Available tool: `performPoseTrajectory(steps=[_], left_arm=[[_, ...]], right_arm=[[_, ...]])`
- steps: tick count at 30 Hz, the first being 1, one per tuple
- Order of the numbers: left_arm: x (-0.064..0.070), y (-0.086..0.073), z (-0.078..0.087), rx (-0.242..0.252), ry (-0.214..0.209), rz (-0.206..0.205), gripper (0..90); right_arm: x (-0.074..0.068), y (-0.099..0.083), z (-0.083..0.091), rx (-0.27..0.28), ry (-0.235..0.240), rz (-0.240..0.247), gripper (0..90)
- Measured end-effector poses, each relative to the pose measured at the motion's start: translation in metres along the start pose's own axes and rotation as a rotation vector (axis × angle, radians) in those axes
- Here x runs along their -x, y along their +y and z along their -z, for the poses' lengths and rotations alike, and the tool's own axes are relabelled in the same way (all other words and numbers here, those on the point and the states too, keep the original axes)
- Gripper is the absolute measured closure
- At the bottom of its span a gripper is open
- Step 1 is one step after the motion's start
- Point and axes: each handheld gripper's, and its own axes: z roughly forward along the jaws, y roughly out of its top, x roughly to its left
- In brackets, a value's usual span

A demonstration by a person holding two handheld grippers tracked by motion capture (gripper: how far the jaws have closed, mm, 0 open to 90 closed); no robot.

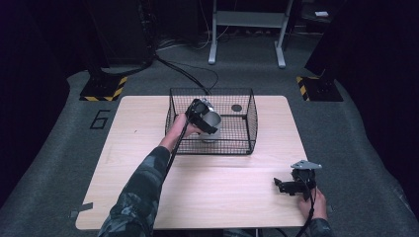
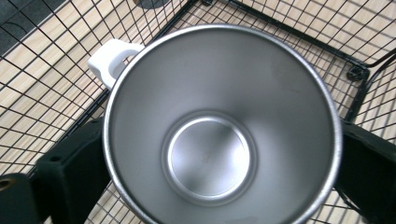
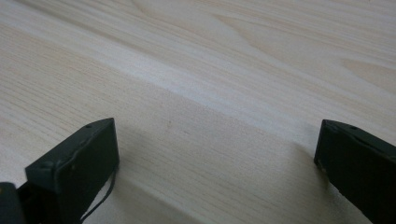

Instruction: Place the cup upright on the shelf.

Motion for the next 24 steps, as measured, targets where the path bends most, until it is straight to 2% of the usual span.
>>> performPoseTrajectory(steps=[10, 13, 14, 20, 22, 24], left_arm=[[0.002, 0.002, 0.018, 0.026, 0.012, 0.006, 0.1], [0.005, 0.004, 0.030, 0.041, 0.009, 0.003, 0.1], [0.006, 0.003, 0.032, 0.053, 0.020, 0.005, 0.1], [0.009, 0.002, 0.045, 0.071, 0.013, 0.006, 0.1], [0.011, 0.001, 0.050, 0.080, 0.023, 0.002, 0.1], [0.014, -0.001, 0.060, 0.094, 0.022, 0.011, 0.1]], right_arm=[[0.000, 0.000, 0.000, 0.001, 0.000, 0.000, 0.0], [0.000, 0.000, 0.000, 0.000, 0.000, 0.000, 0.0], [0.000, 0.000, 0.000, 0.005, -0.001, -0.001, 0.0], [0.000, 0.000, 0.000, 0.005, -0.001, -0.001, 0.0], [0.000, 0.000, 0.000, 0.004, 0.000, -0.001, 0.0], [0.000, 0.000, 0.000, 0.002, 0.000, 0.000, 0.0]])
